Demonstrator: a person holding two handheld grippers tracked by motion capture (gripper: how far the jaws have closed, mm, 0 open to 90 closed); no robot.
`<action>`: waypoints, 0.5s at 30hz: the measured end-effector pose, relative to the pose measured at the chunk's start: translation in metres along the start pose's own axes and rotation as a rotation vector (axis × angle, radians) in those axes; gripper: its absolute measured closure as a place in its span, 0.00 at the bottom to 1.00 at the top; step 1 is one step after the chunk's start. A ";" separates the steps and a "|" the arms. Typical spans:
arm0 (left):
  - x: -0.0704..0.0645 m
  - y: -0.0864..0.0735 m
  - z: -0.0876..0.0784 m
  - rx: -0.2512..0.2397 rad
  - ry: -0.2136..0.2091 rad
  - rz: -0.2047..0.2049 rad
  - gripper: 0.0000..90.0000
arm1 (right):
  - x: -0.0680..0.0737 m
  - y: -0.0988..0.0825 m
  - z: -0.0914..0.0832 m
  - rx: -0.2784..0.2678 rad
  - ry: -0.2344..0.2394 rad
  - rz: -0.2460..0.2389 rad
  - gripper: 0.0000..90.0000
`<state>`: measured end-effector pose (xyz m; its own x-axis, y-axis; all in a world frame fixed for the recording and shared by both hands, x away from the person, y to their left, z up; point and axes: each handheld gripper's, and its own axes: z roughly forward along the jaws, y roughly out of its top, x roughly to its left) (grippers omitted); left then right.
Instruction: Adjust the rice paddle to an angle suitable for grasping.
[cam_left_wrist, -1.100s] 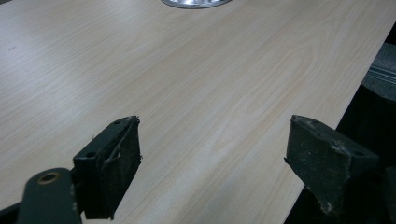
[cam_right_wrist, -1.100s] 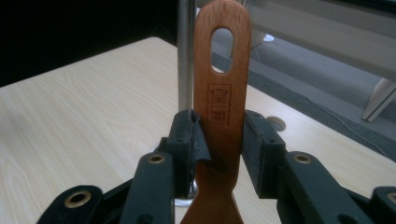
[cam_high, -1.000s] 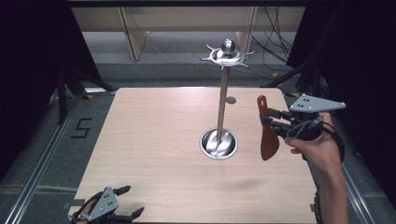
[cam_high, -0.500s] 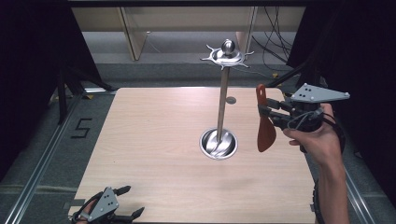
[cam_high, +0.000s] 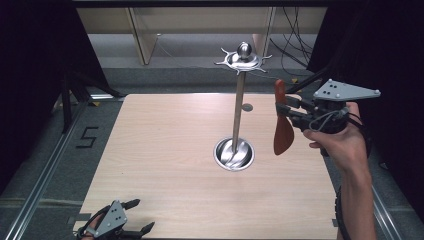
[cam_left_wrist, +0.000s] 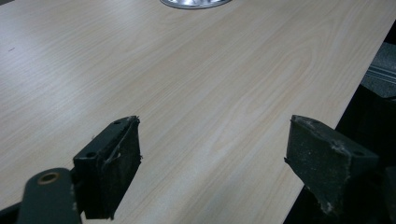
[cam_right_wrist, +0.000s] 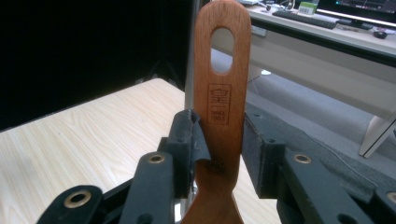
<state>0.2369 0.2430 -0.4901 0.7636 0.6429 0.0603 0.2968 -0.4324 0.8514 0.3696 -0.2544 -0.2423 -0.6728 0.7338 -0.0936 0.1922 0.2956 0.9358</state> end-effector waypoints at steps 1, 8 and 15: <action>0.000 0.000 0.000 0.000 0.000 0.000 0.19 | 0.000 0.000 0.000 0.000 0.000 0.000 0.75; 0.000 0.000 0.000 0.003 0.000 0.002 0.19 | 0.001 0.009 0.003 -0.013 0.008 -0.015 0.75; 0.000 0.000 0.000 0.002 0.000 0.000 0.19 | 0.003 0.018 0.005 -0.021 0.004 -0.024 0.75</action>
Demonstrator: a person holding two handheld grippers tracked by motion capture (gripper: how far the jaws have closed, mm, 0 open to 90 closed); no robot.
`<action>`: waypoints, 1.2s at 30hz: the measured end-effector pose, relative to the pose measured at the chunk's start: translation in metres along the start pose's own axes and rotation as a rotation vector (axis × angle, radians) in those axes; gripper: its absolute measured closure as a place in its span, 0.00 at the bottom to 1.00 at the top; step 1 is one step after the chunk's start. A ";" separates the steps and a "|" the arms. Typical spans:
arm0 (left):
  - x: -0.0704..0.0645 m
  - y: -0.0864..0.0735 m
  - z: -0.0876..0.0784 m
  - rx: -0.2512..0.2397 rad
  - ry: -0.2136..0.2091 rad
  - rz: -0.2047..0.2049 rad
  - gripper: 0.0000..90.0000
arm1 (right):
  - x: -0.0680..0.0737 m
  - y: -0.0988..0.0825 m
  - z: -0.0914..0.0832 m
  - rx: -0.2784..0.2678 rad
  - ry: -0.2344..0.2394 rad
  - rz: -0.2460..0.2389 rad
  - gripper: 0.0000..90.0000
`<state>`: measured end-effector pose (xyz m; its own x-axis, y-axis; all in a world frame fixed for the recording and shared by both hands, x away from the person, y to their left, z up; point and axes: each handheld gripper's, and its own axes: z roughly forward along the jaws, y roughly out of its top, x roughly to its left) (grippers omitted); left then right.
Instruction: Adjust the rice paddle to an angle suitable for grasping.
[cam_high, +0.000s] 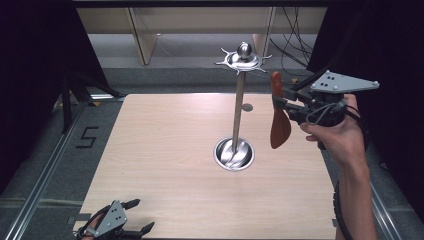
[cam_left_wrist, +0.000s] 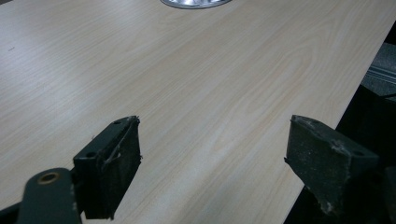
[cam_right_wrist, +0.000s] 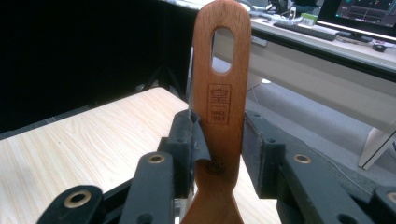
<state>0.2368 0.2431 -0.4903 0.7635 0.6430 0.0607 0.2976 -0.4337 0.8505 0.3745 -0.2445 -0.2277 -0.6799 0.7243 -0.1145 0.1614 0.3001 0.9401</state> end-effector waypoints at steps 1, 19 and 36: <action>0.002 0.001 0.000 -0.002 0.000 0.038 0.19 | 0.000 0.001 0.001 -0.005 -0.003 -0.002 0.75; 0.000 0.000 0.000 0.000 0.000 0.000 0.19 | -0.002 0.012 0.017 -0.013 0.010 0.025 0.74; -0.001 0.000 0.000 -0.009 -0.002 -0.005 0.19 | -0.001 0.013 0.033 -0.006 0.022 0.046 0.74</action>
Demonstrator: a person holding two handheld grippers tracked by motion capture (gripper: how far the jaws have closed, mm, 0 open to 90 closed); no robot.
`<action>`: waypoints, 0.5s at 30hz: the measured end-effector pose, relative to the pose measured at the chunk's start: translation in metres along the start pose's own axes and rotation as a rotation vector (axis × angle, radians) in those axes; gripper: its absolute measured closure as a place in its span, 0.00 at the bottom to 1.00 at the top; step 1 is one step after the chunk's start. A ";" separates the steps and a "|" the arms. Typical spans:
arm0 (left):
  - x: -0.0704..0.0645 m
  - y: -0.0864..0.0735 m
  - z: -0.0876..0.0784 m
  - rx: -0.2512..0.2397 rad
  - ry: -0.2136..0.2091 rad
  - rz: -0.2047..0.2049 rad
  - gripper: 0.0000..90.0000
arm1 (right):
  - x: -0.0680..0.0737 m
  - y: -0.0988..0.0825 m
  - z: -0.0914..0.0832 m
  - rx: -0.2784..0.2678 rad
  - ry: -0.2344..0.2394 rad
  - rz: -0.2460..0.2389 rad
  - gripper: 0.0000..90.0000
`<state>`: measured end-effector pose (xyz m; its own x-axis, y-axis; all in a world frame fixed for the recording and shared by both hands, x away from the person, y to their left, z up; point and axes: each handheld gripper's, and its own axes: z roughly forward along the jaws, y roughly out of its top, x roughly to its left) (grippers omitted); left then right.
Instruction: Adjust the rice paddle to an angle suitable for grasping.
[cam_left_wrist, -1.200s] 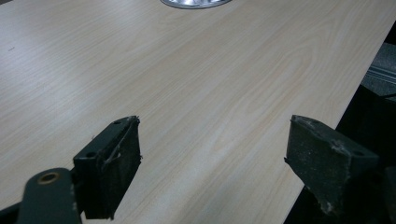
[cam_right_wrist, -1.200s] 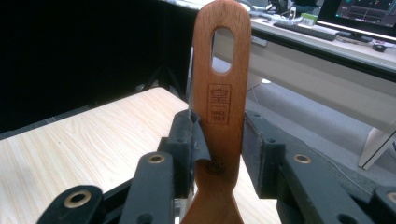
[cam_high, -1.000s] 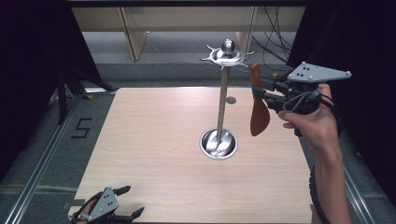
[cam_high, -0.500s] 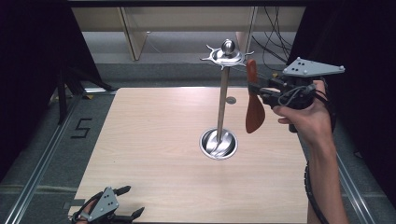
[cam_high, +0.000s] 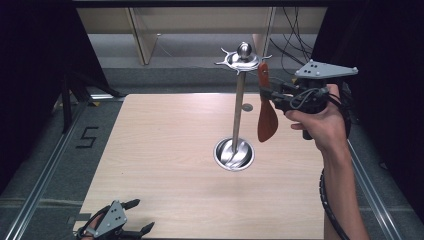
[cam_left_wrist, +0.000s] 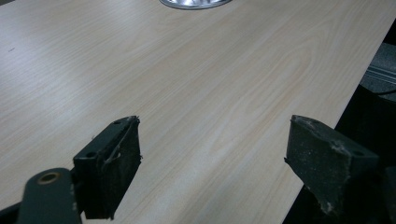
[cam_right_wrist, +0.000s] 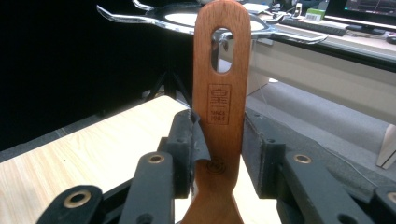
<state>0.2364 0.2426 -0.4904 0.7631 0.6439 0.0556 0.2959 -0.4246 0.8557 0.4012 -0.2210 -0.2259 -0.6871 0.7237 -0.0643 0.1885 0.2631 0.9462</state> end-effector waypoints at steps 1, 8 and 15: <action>0.000 0.000 0.000 -0.001 -0.001 0.000 0.19 | 0.000 0.000 0.000 0.000 0.000 0.000 0.74; 0.000 0.000 0.000 0.000 0.000 0.000 0.19 | 0.001 -0.001 0.002 0.006 -0.002 -0.002 0.74; 0.000 0.000 0.000 -0.004 0.003 -0.001 0.19 | 0.002 -0.005 0.000 -0.008 0.016 0.022 0.73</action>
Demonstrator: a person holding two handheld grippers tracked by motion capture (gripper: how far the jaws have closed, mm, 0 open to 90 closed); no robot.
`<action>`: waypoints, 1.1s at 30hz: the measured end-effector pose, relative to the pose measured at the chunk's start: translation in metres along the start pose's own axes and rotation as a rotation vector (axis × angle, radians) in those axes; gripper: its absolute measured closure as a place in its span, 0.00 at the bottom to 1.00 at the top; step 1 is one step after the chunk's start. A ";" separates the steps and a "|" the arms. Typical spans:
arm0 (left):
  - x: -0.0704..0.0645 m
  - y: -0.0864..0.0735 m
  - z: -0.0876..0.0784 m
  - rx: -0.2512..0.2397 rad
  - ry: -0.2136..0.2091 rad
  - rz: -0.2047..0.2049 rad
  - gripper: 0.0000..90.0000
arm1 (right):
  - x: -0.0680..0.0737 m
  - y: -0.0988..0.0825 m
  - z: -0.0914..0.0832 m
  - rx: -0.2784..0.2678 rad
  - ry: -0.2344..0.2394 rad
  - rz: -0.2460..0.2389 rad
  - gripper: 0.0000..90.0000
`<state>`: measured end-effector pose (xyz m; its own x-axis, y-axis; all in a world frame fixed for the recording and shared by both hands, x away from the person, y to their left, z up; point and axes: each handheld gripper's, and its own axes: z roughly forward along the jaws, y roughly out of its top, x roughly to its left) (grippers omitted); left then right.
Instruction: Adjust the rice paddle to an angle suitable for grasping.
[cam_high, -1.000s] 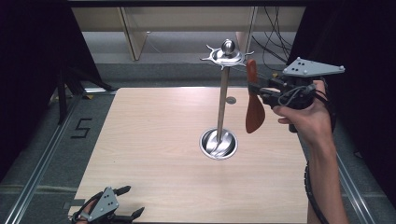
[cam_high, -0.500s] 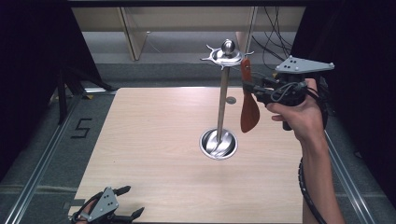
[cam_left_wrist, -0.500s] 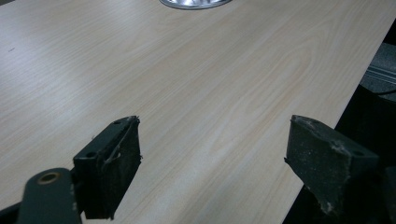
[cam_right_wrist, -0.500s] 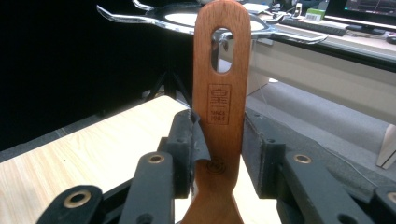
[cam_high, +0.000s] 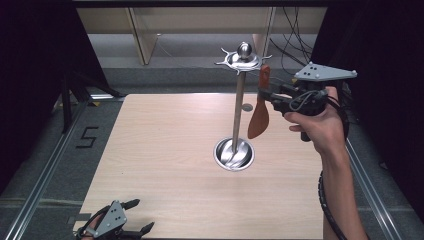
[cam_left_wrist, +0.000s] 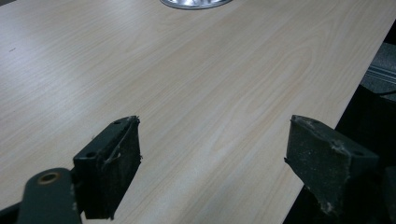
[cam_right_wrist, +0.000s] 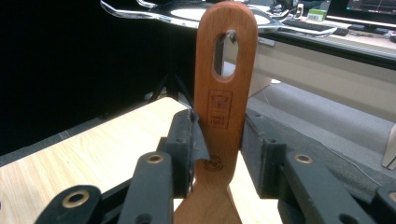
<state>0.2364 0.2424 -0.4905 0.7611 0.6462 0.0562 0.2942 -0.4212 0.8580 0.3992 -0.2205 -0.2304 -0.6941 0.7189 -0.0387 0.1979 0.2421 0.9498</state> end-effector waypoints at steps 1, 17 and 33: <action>0.000 0.000 0.000 0.000 0.000 0.000 0.19 | 0.000 0.000 0.000 0.000 0.000 0.000 0.73; 0.002 0.001 -0.001 0.015 -0.001 0.035 0.19 | 0.003 -0.009 -0.013 -0.031 -0.036 -0.011 0.52; 0.004 0.001 -0.001 0.009 0.008 0.041 0.19 | 0.005 -0.048 -0.032 -0.035 -0.089 -0.002 0.41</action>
<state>0.2389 0.2448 -0.4896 0.7681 0.6332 0.0948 0.2685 -0.4531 0.8501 0.3647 -0.2492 -0.2662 -0.6302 0.7736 -0.0663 0.1713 0.2218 0.9599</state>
